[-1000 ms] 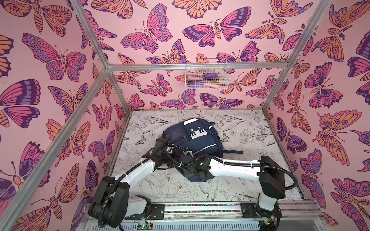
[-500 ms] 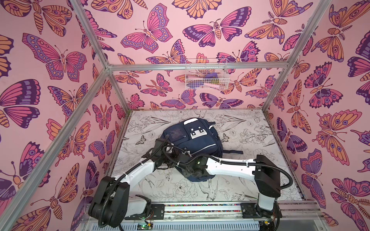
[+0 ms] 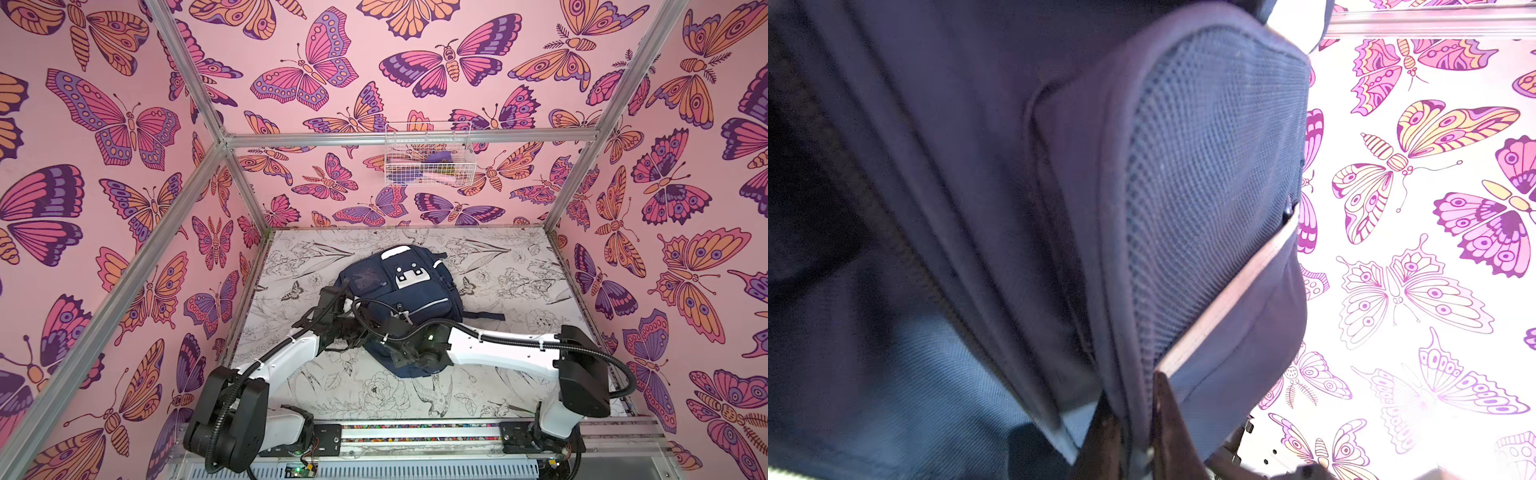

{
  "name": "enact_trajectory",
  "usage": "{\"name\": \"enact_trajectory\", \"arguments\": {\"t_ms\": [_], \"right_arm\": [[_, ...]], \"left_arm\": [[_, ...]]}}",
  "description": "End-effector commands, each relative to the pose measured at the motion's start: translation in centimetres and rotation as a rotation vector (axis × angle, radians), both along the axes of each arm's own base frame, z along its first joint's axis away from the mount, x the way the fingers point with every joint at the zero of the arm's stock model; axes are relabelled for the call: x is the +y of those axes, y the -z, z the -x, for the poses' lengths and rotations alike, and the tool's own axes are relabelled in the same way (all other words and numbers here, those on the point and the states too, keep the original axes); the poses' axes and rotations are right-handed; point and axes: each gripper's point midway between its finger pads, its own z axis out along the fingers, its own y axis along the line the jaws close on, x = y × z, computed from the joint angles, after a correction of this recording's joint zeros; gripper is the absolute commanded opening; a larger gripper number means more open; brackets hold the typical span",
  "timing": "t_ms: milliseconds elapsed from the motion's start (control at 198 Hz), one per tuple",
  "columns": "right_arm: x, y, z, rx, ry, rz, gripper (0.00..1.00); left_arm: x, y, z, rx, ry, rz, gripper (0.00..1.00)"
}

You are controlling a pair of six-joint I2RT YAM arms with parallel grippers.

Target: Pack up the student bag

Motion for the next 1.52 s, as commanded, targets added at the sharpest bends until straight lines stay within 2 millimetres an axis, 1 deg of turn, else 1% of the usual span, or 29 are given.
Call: {"name": "enact_trajectory", "arguments": {"t_ms": [0,86,121,131,197,389,455,515,586,682,803,899,960,1045,1172,1258,1308,1318,1328,1374,1510], "right_arm": [[-5.0,-0.9,-0.8,-0.036,0.087,0.116,0.0],[-7.0,-1.5,-1.6,-0.057,0.119,0.136,0.0],[-8.0,-1.2,-2.0,-0.057,0.137,0.153,0.0],[-8.3,-1.9,-2.1,-0.067,0.142,0.135,0.0],[-10.2,-2.3,-3.0,-0.08,0.181,0.135,0.0],[-16.8,-2.2,-5.9,-0.084,0.331,0.165,0.0],[-18.1,-2.3,-6.2,-0.08,0.358,0.149,0.0],[-18.3,-2.6,-6.2,-0.086,0.348,0.142,0.0],[-17.4,-2.5,-5.7,-0.049,0.298,0.113,0.0],[-14.9,-1.9,-4.7,-0.006,0.212,0.057,0.0],[-11.9,-1.3,-3.5,0.008,0.131,0.069,0.0],[-9.5,-1.0,-2.9,0.012,0.083,0.066,0.0],[-7.8,-1.2,-2.4,0.006,0.044,0.054,0.0],[-6.1,-1.6,-2.0,-0.003,0.005,0.051,0.0],[-4.7,-2.4,-2.0,-0.002,-0.013,0.021,0.0],[-4.3,-3.1,-2.0,-0.008,-0.017,-0.003,0.0],[-4.2,-3.5,-2.0,-0.011,-0.016,-0.015,0.0],[-4.2,-3.6,-2.0,-0.013,-0.017,-0.02,0.0],[-4.1,-3.7,-2.1,-0.013,-0.016,-0.022,0.0],[-4.0,-4.0,-2.1,-0.015,-0.018,-0.03,0.0],[-3.9,-4.5,-2.2,-0.021,-0.019,-0.035,0.0]], "left_arm": [[1.0,0.5,-0.9,-0.025,-0.026,-0.043,0.0],[1.3,0.8,-0.9,-0.019,-0.03,-0.058,0.0],[1.4,1.0,-0.9,-0.016,-0.033,-0.064,0.0],[1.5,1.0,-0.9,-0.015,-0.034,-0.065,0.0],[1.7,1.2,-0.9,-0.008,-0.04,-0.071,0.0],[3.2,1.8,-1.5,0.028,-0.094,-0.098,0.0],[3.8,2.0,-1.8,0.035,-0.117,-0.109,0.0],[4.5,2.1,-2.1,0.039,-0.131,-0.131,0.0],[5.4,2.2,-2.5,0.041,-0.151,-0.178,0.0],[7.0,2.2,-3.2,0.045,-0.208,-0.235,0.0],[8.6,1.7,-4.2,0.035,-0.275,-0.261,0.0],[9.1,1.4,-5.0,0.025,-0.293,-0.264,0.0],[9.3,1.3,-5.4,0.023,-0.294,-0.265,0.0],[9.2,1.2,-5.8,0.024,-0.279,-0.255,0.0],[8.5,0.4,-5.8,0.006,-0.24,-0.221,0.28],[8.0,-1.1,-5.4,-0.053,-0.207,-0.209,0.39],[8.0,-2.0,-5.0,-0.092,-0.194,-0.225,0.43],[7.9,-2.9,-4.8,-0.122,-0.194,-0.226,0.44],[7.9,-3.2,-4.7,-0.137,-0.19,-0.229,0.45],[7.8,-4.3,-4.2,-0.186,-0.178,-0.251,0.46],[7.2,-6.2,-2.0,-0.302,-0.111,-0.341,0.49]]}}
